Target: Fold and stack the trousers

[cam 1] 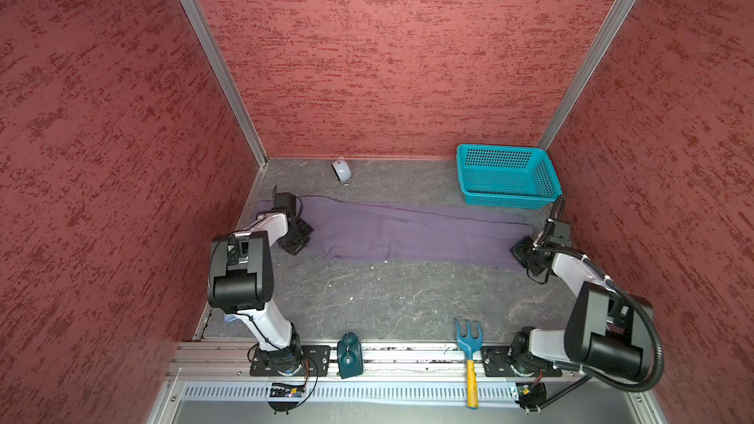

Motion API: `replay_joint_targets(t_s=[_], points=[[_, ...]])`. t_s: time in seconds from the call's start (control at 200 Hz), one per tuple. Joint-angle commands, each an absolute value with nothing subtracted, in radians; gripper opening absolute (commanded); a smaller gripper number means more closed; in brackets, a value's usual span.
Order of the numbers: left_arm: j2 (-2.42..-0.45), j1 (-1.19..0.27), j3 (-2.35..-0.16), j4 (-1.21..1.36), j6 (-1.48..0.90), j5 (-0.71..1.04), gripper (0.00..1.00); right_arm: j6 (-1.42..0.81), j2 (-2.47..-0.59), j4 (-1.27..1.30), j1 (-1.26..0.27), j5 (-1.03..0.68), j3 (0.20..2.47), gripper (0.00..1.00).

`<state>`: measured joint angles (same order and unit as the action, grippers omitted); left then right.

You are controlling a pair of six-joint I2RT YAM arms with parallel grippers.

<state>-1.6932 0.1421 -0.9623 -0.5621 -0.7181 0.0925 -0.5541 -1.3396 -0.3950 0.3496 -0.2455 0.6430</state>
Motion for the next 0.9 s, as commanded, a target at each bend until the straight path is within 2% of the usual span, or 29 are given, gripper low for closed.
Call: replay_joint_targets(t_s=[0.0,0.17,0.291,0.401,0.526,0.686,0.897], points=[[-1.671,0.164,-0.929,-0.603,-0.698,0.044,0.03,-0.543,-1.352,-0.418,0.369,-0.166,0.621,0.0],[-1.652,0.187,-0.9,-0.627,-0.688,0.019,0.03,-0.569,-1.384,-0.407,0.481,-0.246,0.58,0.0],[-1.621,0.22,-0.872,-0.624,-0.686,0.015,0.03,-0.6,-1.326,-0.373,0.629,-0.329,0.5,0.0],[-1.6,0.223,-0.876,-0.627,-0.684,0.011,0.03,-0.6,-1.255,-0.395,0.694,-0.32,0.492,0.0],[-1.572,0.162,-0.912,-0.652,-0.693,-0.015,0.03,-0.591,-1.18,-0.423,0.693,-0.322,0.536,0.0],[-1.573,-0.003,-1.051,-0.703,-0.708,-0.066,0.04,-0.579,-1.101,-0.428,0.628,-0.328,0.594,0.0],[-1.677,-0.169,-1.205,-0.693,-0.73,-0.016,0.05,-0.593,-1.2,-0.302,0.495,-0.482,0.604,0.06]])
